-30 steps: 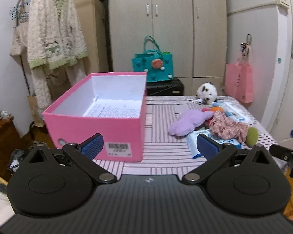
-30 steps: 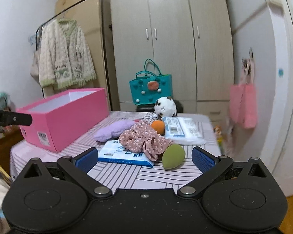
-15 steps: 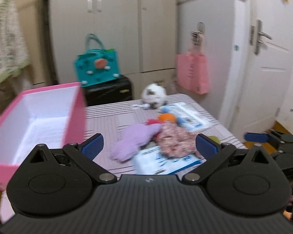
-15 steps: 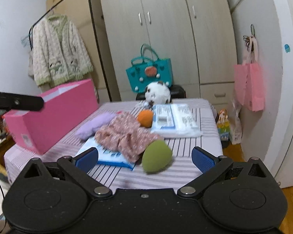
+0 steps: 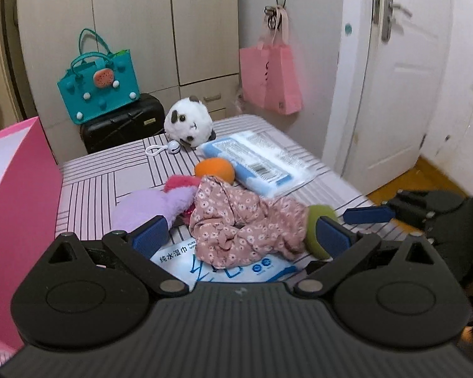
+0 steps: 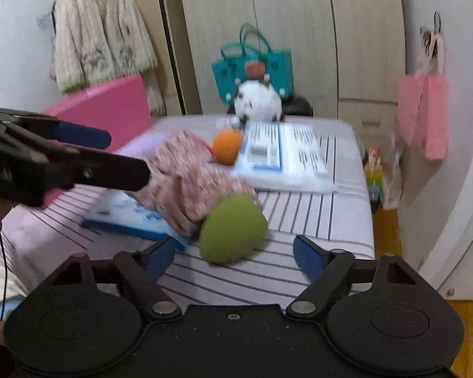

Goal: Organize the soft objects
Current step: 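Reach the right gripper to the green sponge while the left gripper reaches the pink floral cloth, then close the right gripper on the green sponge while the left gripper grasps the floral cloth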

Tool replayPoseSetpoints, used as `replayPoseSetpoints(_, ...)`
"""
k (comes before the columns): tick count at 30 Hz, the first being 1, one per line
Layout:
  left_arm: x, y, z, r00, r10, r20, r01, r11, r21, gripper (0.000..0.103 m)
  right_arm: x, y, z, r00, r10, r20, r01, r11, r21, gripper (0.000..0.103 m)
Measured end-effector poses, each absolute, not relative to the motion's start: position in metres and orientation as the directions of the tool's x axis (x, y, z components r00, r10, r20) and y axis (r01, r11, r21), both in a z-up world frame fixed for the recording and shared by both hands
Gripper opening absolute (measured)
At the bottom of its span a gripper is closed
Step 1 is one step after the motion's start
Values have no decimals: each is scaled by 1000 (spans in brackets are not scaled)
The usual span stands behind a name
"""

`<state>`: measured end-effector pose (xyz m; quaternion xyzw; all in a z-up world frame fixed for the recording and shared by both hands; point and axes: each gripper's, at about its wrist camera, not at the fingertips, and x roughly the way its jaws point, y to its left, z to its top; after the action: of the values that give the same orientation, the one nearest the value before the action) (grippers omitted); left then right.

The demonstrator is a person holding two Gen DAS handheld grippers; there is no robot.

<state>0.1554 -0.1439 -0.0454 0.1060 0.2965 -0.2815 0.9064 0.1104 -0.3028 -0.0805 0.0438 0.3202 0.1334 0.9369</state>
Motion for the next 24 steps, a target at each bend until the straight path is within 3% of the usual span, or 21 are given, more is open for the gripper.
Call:
replayPoseSetpoints(4,166,-152,-55,625,-474,-620,597,802,-11,102,116,-307,-79,760,314,-570,-262,949,174,77)
replayPoseSetpoints(6,171,-156,-58,616,-479,-625,603,798,-16,102,118,-308,-79,762,331,-557,-277,943,182,65)
replayPoseSetpoints(7,174,-159,-60,620,-467,-631,598,801,-6,102,119,-308,-80,758,342,-556,-287,940,186,54)
replayPoseSetpoints(8,175,-161,-62,624,-458,-634,596,803,6,102,121,-309,-81,755,351,-555,-293,936,193,52)
replayPoseSetpoints(24,190,-184,-81,634,-380,-674,589,802,101,102,112,-320,-74,760,294,-580,-288,952,107,50)
